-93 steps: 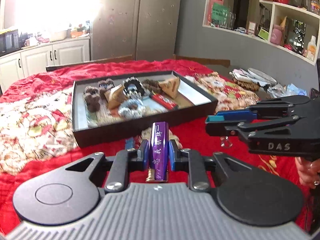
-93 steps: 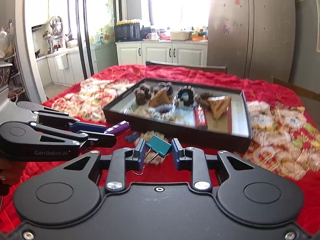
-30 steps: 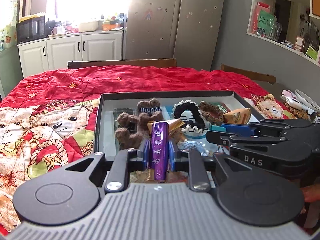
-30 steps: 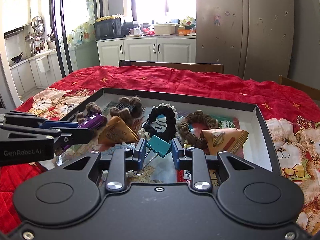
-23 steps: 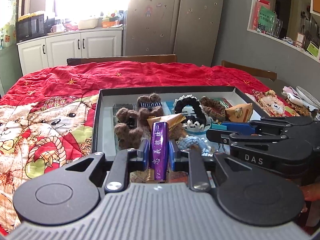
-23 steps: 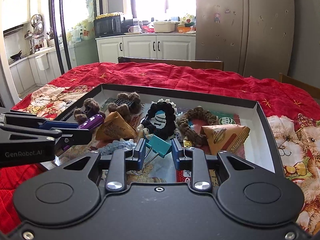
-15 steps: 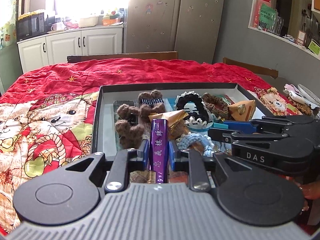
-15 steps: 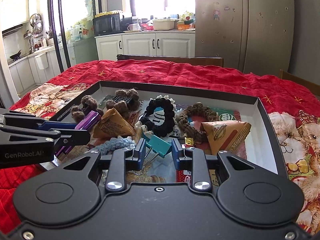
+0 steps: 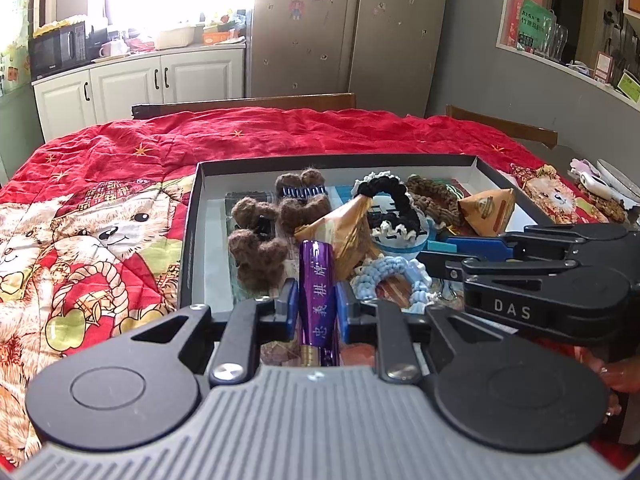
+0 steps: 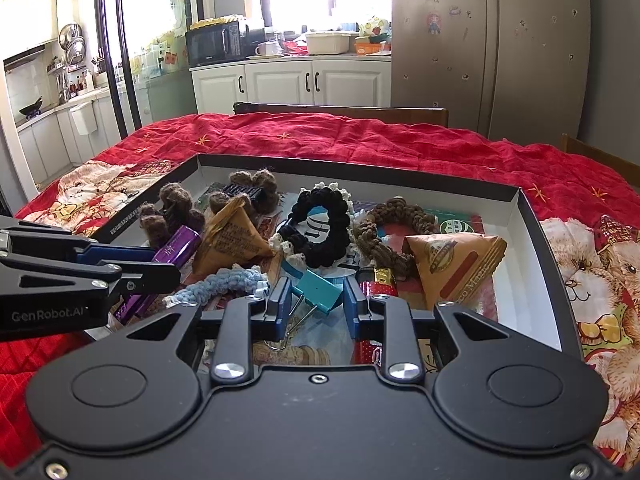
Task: Organize objects
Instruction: 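Lower both items into the box and open both tools to release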
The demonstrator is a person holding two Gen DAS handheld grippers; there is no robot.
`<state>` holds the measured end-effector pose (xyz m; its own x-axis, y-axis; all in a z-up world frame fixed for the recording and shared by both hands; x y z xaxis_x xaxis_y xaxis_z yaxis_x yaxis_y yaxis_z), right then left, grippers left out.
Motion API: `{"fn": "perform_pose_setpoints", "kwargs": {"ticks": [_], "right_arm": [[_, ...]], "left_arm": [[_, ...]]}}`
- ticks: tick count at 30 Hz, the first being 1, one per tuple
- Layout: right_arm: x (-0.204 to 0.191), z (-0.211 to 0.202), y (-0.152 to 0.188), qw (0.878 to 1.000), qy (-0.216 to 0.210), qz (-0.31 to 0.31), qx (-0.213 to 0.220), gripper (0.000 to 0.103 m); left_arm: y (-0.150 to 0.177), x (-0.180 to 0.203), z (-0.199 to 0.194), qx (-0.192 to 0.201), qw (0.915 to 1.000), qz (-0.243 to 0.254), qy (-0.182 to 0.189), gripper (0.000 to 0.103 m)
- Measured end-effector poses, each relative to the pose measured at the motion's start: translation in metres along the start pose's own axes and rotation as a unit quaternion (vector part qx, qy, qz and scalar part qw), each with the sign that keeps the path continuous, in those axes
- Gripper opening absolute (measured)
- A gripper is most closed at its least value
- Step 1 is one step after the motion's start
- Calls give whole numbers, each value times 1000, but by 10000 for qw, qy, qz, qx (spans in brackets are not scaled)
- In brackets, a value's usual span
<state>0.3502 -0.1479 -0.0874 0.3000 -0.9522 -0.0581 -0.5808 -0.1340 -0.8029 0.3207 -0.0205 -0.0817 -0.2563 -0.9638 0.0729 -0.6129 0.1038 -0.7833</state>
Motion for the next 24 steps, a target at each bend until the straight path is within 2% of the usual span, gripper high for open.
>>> {"fn": "perform_pose_setpoints", "kwargs": {"ticks": [24], "right_arm": [[0,3,3,9999,21,-78,-62,27]], "left_arm": [[4,0,5,-81,10000,6,11,23]]}}
Point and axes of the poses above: each gripper's, at about its wrist camera, not at the fingertips, and z roughly the way its jaws point, x to its right, y to its underside, the point moved 8 cm from there along z, roughly the way its jaws point, and after that the axes turned 1 degree about -y, right-handed, at the moved point
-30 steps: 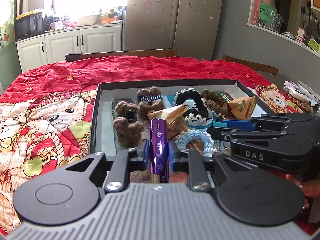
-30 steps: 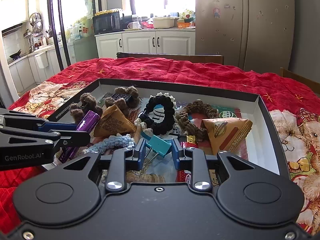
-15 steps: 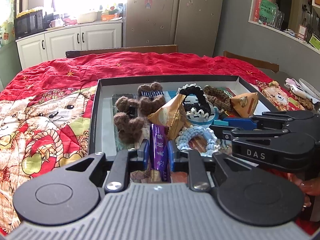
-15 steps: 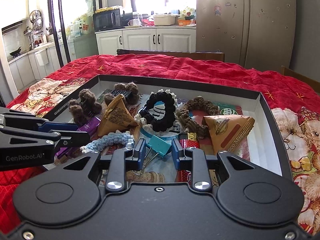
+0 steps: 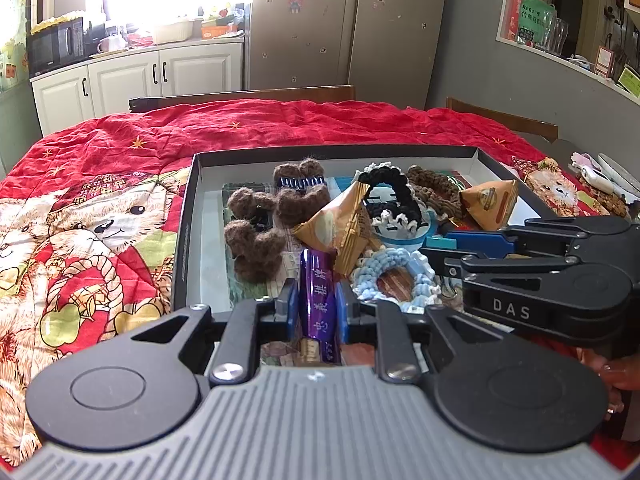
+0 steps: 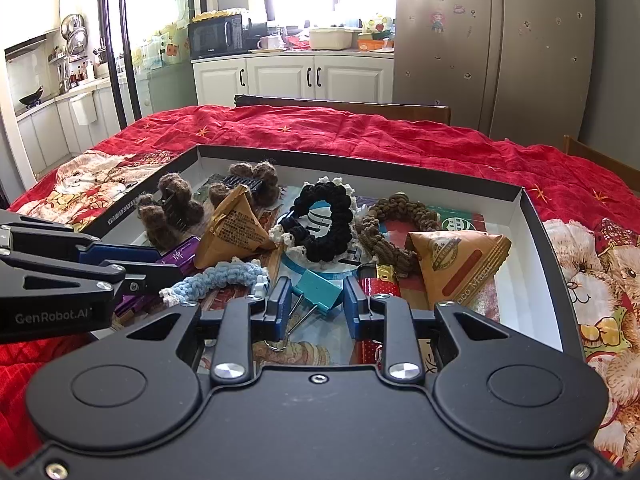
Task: Organize objects
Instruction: 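Lower both items into the box and open both tools to release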
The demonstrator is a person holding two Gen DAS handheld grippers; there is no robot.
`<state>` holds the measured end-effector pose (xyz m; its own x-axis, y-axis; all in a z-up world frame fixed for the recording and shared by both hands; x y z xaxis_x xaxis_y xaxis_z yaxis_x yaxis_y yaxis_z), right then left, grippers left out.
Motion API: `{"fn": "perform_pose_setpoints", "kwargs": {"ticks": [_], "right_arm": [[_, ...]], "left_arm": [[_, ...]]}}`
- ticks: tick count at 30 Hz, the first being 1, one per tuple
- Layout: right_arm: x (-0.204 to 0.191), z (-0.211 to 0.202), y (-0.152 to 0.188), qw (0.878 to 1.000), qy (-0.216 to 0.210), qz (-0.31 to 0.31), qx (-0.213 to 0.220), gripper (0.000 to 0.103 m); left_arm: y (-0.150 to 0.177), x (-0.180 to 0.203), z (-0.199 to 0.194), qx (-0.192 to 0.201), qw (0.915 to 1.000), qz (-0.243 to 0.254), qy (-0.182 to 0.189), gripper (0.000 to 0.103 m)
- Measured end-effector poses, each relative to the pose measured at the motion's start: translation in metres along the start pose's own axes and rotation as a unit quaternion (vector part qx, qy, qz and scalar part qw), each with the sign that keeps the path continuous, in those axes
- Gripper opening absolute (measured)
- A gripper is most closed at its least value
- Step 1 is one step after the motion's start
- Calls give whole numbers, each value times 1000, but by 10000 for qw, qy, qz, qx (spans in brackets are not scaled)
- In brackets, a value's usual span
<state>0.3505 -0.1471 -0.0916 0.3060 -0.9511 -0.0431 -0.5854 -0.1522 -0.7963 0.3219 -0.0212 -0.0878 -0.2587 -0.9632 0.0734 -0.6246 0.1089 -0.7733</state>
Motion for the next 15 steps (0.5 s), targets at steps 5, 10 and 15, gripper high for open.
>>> {"fn": "perform_pose_setpoints", "kwargs": {"ticks": [5,10,15], "right_arm": [[0,0,0,10000,-11,28,4,27],[1,0,0,10000,-10,30,14,28],[2,-3,-3,9999,-27,46,95,33]], "left_arm": [[0,0,0,2,10000,-6,-4,24],[-2,0,-2,68,10000,-6,-16,29],[-4,2,-5,120,9999,20,-16,46]]}}
Point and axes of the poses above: each gripper's, at about its wrist camera, not at the fingertips, and z roughly the way its jaws point, x to its right, y to its underside, the point moved 8 cm from there along z, roughly the way its jaws point, and after that the axes turned 1 degree about -y, right-handed, at the moved point
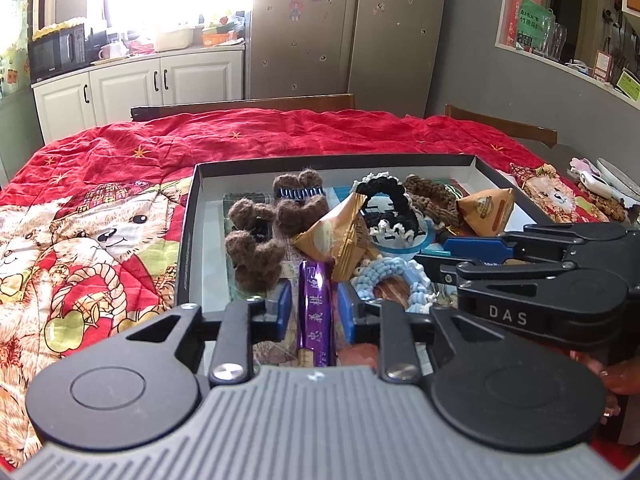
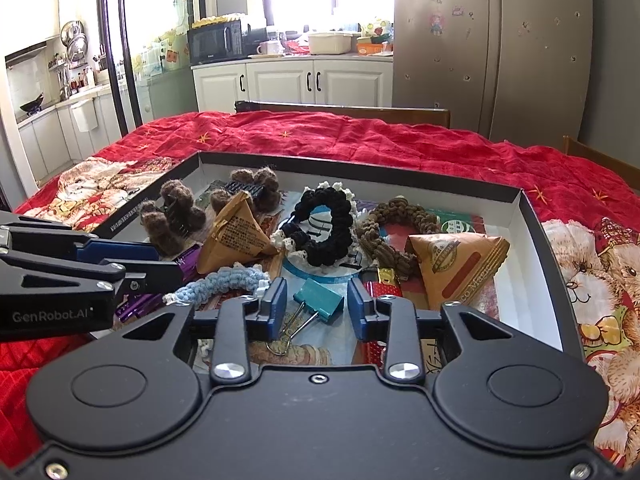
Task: Organize objects
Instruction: 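Lower both items into the box and open both tools to release, then withdraw both open tools from the box toward the remaining items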
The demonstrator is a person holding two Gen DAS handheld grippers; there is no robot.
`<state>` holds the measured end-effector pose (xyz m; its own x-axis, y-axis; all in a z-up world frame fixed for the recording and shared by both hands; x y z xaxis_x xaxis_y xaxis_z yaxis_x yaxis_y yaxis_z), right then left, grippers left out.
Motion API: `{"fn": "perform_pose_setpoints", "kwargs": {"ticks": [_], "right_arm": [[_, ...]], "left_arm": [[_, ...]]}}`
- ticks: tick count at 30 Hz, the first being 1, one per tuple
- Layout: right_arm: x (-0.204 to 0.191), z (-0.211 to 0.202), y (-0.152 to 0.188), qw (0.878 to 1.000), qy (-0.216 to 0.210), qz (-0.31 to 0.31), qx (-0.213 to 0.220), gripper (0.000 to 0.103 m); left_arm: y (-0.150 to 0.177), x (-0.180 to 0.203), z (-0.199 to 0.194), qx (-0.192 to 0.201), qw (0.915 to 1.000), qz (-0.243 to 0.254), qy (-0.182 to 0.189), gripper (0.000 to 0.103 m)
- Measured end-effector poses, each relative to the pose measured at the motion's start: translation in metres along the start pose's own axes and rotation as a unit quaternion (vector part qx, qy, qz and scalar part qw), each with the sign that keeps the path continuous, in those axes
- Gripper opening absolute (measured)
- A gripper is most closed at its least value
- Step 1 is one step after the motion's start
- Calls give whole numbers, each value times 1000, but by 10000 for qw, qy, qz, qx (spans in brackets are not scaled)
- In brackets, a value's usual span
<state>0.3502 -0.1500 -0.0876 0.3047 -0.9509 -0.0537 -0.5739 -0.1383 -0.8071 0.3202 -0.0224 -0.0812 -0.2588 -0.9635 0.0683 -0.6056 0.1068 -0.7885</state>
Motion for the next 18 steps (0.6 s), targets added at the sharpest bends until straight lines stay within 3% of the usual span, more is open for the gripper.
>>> {"fn": "perform_pose_setpoints", "kwargs": {"ticks": [7,12,18], "right_arm": [[2,-6,-4,9999,42,10,131,35],[2,-11,-6,9998,60,4,190,35],[3,-15,-7,9997,92,24,225,35]], "left_arm": [[-3,1,-5,82,10000,-33,32,46],[-5,3,-9,150,9998,-41,81,56],[-7,5,-15,214,9997,-38,102,60]]}}
Point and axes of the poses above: each gripper's, at about its wrist camera, not at the fingertips, and z roughly the way its jaws point, x to its right, y to its underside, the point moved 8 cm from there along z, roughly the way its jaws point, and after that the axes turned 1 degree about -y, right-handed, at the moved point
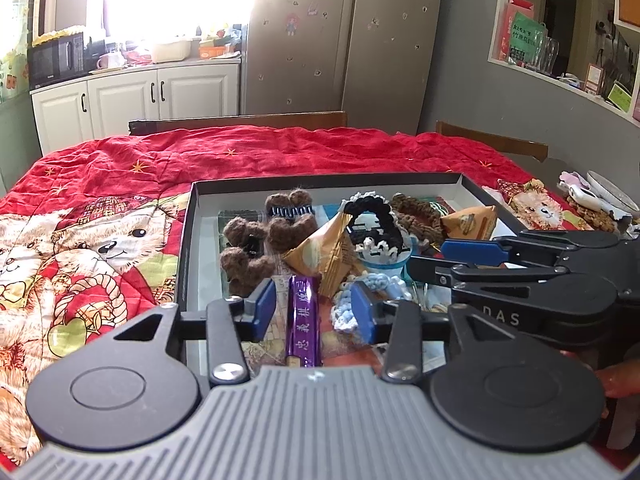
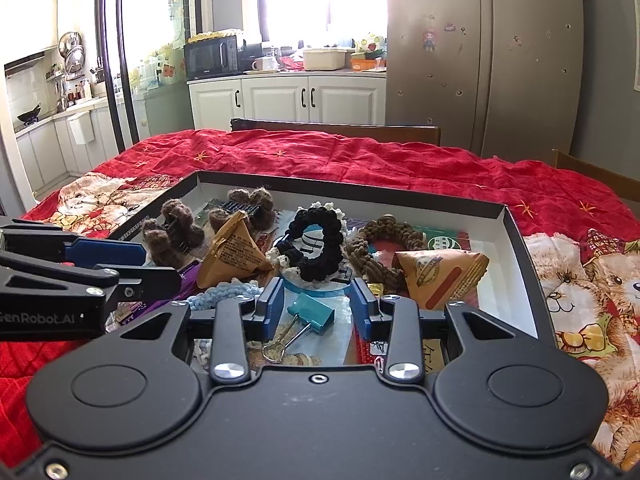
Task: Organize objects
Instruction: 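Withdraw both open tools from the box toward the remaining items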
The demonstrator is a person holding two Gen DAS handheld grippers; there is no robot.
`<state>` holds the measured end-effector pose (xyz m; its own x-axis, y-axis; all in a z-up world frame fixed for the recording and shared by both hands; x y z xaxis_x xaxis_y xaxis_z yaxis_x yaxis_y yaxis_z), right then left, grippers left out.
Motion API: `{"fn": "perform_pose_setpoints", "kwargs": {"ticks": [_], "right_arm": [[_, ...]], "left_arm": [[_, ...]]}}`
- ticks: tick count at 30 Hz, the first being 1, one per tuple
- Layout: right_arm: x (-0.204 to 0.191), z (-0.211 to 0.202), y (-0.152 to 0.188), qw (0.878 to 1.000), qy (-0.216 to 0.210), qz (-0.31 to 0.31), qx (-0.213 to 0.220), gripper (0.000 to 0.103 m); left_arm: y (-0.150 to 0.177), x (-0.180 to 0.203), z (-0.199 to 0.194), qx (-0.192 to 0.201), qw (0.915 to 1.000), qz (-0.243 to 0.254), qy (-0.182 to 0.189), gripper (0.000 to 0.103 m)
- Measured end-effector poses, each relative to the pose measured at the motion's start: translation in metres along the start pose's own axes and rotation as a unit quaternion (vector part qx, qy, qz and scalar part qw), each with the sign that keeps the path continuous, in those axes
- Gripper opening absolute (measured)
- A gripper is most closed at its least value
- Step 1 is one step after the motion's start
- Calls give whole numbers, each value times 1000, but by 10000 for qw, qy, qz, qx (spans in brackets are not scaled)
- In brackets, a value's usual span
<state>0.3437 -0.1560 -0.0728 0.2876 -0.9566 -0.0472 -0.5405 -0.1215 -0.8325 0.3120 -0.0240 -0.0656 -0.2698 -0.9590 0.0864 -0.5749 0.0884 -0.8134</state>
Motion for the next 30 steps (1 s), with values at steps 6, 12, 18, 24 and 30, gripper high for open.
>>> {"fn": "perform_pose_setpoints", "kwargs": {"ticks": [6,12,18,24,30], "right_arm": [[0,-5,-2,10000,-15,24,46,35],[0,-12,-2,10000,12,7,95,35],[-1,-18,-2,9999,-2,28,121,36],[-4,-33,-6,9997,-19,12,224,39],[-6,-49,-13,9994,1,48,336,42]], "left_arm": [[-3,2,-6,67,10000,38,23,63],[-4,4,-14,140,9999,72,25,68],[-5,4,-21,175,9998,88,32,70],[-6,6,-33,268,9996,106,62,74],[-11,8,-50,396,9991,123,80,78]]}}
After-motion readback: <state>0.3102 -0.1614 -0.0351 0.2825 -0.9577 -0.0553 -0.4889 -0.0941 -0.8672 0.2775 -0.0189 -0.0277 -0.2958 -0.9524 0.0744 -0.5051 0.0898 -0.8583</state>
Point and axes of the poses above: each gripper's, at about its wrist camera, not at the fingertips, and z roughly the way its jaws point, x to its right, y to its underside, the point moved 8 cm from there along z, roughly the way its jaws point, and after that the axes turned 1 degree about -y, right-handed, at the moved point
